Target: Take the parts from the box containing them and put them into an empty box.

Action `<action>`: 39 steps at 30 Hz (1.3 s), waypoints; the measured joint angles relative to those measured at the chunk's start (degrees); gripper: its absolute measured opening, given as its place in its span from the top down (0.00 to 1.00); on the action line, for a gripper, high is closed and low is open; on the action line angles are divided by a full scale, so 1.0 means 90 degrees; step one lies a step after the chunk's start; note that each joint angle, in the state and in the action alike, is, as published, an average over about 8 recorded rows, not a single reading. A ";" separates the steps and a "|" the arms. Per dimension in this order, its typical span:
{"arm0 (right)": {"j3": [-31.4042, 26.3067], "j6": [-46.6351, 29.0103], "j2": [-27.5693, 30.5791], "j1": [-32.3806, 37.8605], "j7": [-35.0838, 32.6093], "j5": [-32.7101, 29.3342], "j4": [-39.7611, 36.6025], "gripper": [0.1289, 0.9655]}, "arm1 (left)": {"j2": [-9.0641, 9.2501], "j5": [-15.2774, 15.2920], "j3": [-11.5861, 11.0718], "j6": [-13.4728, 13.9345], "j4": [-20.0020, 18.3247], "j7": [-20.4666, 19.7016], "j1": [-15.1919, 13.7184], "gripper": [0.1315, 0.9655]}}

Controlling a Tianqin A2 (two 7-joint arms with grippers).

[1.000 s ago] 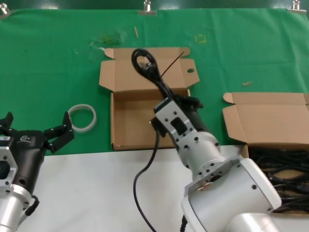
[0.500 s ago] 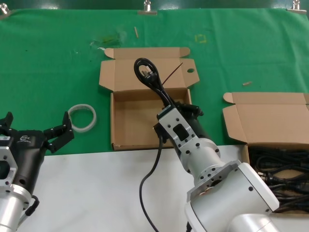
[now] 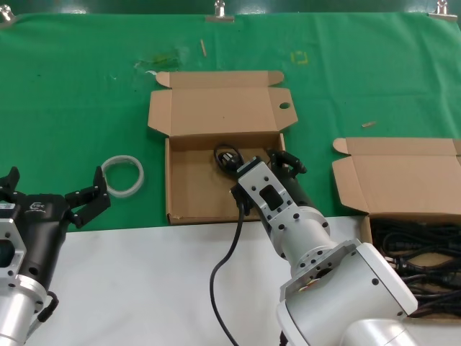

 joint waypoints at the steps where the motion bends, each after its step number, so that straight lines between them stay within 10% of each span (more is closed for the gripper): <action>1: 0.0000 0.0000 0.0000 0.0000 0.0000 0.0000 0.0000 0.76 | 0.0000 0.0000 0.0000 0.0000 0.0000 0.0000 0.0000 0.00; 16: 0.0070 -0.0100 0.0001 -0.0049 0.0226 -0.0139 0.0007 0.45 | 0.0000 0.0000 0.0000 0.0000 0.0000 0.0000 0.0000 0.00; 39: 0.0939 -0.1339 0.0003 -0.0659 0.3056 -0.1862 0.0111 0.06 | 0.0000 0.0000 0.0000 0.0000 0.0000 0.0000 0.0000 0.00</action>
